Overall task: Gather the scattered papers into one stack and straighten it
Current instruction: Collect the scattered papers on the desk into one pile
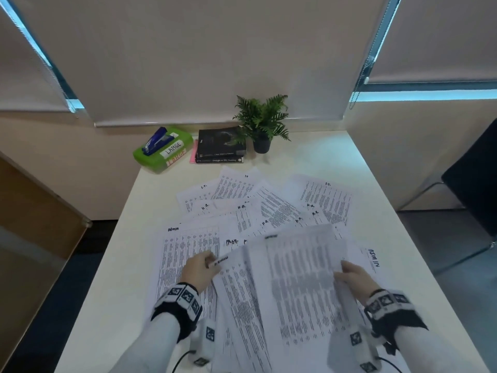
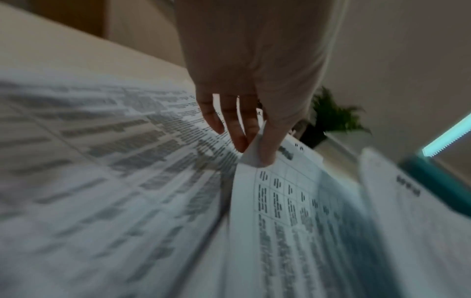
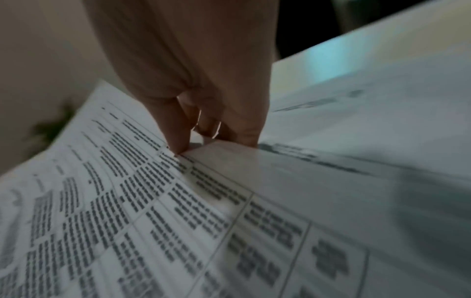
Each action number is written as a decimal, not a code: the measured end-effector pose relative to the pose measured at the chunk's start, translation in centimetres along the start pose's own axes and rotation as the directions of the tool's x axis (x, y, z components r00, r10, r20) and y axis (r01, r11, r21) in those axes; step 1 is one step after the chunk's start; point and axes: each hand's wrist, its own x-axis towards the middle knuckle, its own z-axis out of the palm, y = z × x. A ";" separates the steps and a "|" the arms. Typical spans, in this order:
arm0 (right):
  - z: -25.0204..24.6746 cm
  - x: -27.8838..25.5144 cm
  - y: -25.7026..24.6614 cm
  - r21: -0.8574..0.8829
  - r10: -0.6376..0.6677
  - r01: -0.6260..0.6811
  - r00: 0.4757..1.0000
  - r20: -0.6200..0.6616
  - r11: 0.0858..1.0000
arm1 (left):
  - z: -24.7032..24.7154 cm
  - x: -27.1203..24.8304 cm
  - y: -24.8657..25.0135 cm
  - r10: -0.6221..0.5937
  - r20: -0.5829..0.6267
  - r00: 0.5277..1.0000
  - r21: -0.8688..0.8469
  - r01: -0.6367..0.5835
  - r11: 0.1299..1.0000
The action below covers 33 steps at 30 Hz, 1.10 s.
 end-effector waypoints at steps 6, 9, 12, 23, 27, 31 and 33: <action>6.1 1.1 -0.2 -0.235 -0.059 0.064 0.998 0.025 0.970 | 0.8 0.4 2.0 -0.170 0.038 0.985 -0.552 0.163 0.818; 8.3 1.6 -0.3 -0.264 -0.083 0.064 0.995 -0.062 0.962 | 0.9 -0.6 2.8 -0.251 0.103 0.963 -0.710 0.248 0.659; 9.4 2.2 0.4 -0.321 -0.116 0.091 0.991 -0.060 0.943 | 1.3 -1.9 3.2 -0.242 0.213 0.947 -0.700 0.320 0.638; 3.7 1.2 -0.6 0.013 -0.086 0.086 0.996 0.014 0.996 | 2.4 -2.3 6.6 0.046 0.255 0.966 -0.696 0.150 0.702; -0.5 1.6 0.8 -0.038 -0.083 0.079 0.991 -0.102 0.996 | 2.6 -1.2 6.3 -0.190 -0.070 0.979 -0.311 0.160 0.937; -1.3 1.9 2.4 0.055 0.130 -0.126 0.989 -0.070 0.991 | 3.3 -0.7 4.5 -0.252 0.012 0.968 -0.309 0.243 0.919; 0.5 1.9 1.9 -0.019 0.156 -0.158 0.984 -0.087 0.987 | 3.5 -0.2 3.6 -0.261 0.029 0.965 -0.362 0.254 0.897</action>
